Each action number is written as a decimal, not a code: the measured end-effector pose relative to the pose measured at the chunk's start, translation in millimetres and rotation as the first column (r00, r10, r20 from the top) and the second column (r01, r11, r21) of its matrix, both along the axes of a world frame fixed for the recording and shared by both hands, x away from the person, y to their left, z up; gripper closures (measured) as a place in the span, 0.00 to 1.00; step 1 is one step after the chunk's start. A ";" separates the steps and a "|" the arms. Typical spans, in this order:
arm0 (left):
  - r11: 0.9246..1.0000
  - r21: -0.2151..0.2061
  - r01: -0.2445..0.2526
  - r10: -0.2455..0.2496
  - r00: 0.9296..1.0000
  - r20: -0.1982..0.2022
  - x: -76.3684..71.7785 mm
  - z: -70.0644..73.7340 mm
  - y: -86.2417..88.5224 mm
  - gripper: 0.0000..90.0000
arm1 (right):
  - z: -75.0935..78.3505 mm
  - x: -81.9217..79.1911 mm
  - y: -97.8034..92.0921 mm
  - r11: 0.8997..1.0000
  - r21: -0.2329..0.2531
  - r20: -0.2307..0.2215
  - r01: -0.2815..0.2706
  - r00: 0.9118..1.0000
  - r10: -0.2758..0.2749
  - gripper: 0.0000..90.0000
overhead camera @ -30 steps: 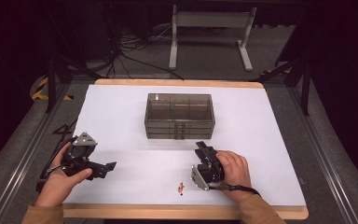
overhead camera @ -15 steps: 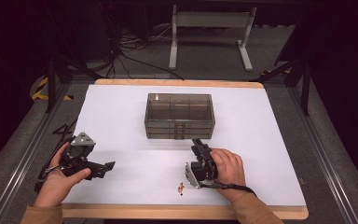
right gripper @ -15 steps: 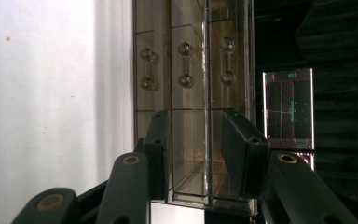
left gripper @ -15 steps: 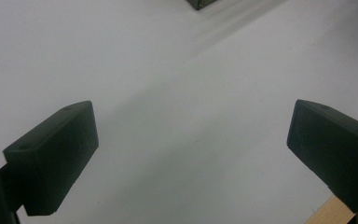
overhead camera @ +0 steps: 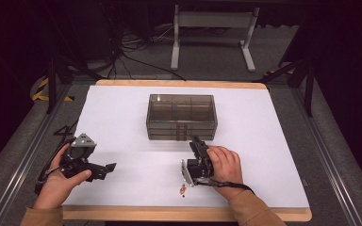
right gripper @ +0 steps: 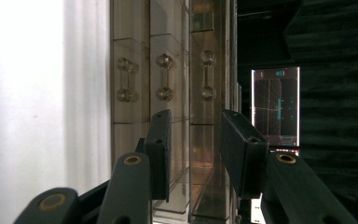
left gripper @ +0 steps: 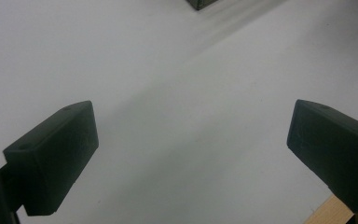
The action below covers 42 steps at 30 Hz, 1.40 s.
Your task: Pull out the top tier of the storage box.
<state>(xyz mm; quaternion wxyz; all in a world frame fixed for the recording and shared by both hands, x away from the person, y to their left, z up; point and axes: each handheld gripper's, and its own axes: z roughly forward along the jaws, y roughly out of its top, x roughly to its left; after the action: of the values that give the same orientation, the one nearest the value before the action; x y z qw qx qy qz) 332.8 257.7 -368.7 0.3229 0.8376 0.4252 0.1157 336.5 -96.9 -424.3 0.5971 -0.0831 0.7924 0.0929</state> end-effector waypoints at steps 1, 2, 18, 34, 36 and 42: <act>1.000 -0.001 -0.003 0.003 1.000 0.000 -0.1 0.2 0.3 0.03 | 0.0 0.7 1.0 1.000 -0.003 0.003 0.000 1.000 0.000 0.72; 1.000 0.001 -0.003 0.003 1.000 0.003 0.1 0.3 0.7 0.03 | -0.3 1.5 2.7 1.000 -0.002 0.007 0.002 1.000 -0.002 0.72; 1.000 0.001 -0.002 0.002 1.000 -0.001 -0.3 0.3 0.7 0.03 | -4.5 21.3 18.8 0.999 -0.022 0.060 0.042 0.997 -0.041 0.75; 1.000 0.003 0.001 -0.001 1.000 -0.001 -0.3 0.2 1.0 0.03 | -13.3 32.7 28.8 0.993 -0.051 0.128 0.109 0.987 -0.101 0.79; 1.000 0.007 0.001 -0.001 1.000 0.003 0.0 0.3 1.5 0.03 | -14.1 32.5 30.9 0.991 -0.054 0.134 0.119 0.985 -0.110 0.79; 1.000 0.001 0.000 0.000 1.000 0.004 -0.3 0.7 1.9 0.03 | -14.5 35.6 35.8 0.990 -0.057 0.138 0.129 0.983 -0.120 0.79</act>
<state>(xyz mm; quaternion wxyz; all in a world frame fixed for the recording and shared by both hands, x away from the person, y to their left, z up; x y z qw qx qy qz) 332.5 259.6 -368.1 0.3233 0.8376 0.4243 0.1176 372.0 -61.1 -438.8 0.6506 -0.0590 0.7568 0.0231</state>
